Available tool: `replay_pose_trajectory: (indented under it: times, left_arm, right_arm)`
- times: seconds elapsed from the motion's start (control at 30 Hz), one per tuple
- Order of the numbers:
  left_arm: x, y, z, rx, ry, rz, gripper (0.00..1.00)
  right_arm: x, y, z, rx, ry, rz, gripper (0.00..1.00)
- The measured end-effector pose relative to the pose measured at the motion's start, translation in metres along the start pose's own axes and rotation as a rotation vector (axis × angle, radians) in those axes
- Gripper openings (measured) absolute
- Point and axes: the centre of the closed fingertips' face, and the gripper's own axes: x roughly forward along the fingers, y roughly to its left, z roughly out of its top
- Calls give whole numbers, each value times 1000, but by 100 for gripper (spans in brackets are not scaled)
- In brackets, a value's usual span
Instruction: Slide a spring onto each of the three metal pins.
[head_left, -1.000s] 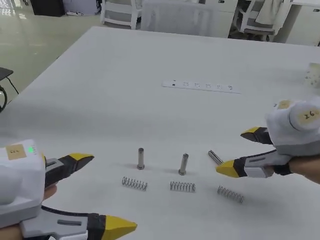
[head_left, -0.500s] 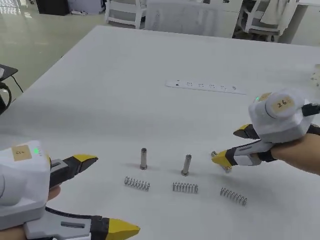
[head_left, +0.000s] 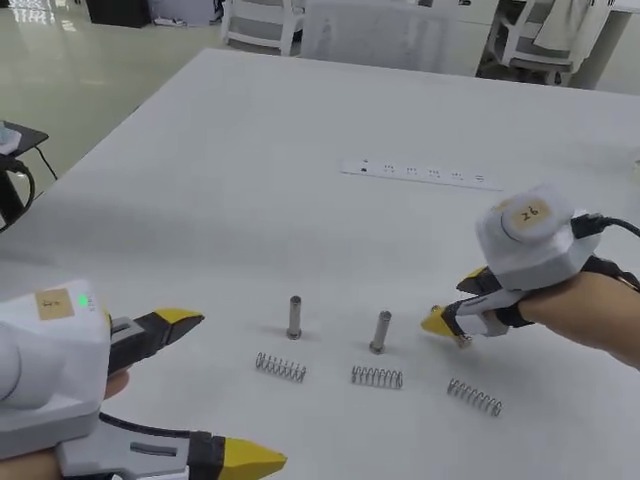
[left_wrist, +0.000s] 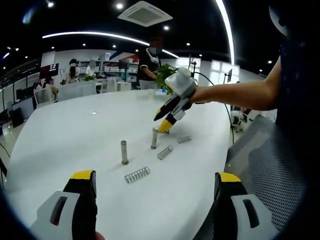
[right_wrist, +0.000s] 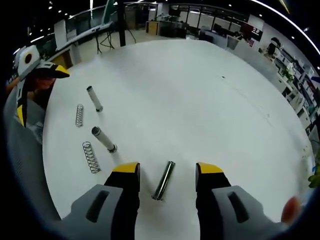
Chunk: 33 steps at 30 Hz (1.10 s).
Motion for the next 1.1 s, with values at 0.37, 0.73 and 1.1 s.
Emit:
replay_pose_trajectory:
  times: [0.37, 0.73, 1.1]
  left_arm:
    - [1, 0, -1, -1, 2, -3, 95]
    - [2, 0, -2, -3, 0, -2, 94]
    - [2, 0, -3, -5, 3, -3, 94]
  right_arm:
    - [6, 0, -4, 47, 38, -3, 25]
    - [12, 1, -7, 78, 70, 4, 15]
    - [17, -2, -11, 112, 100, 1, 13]
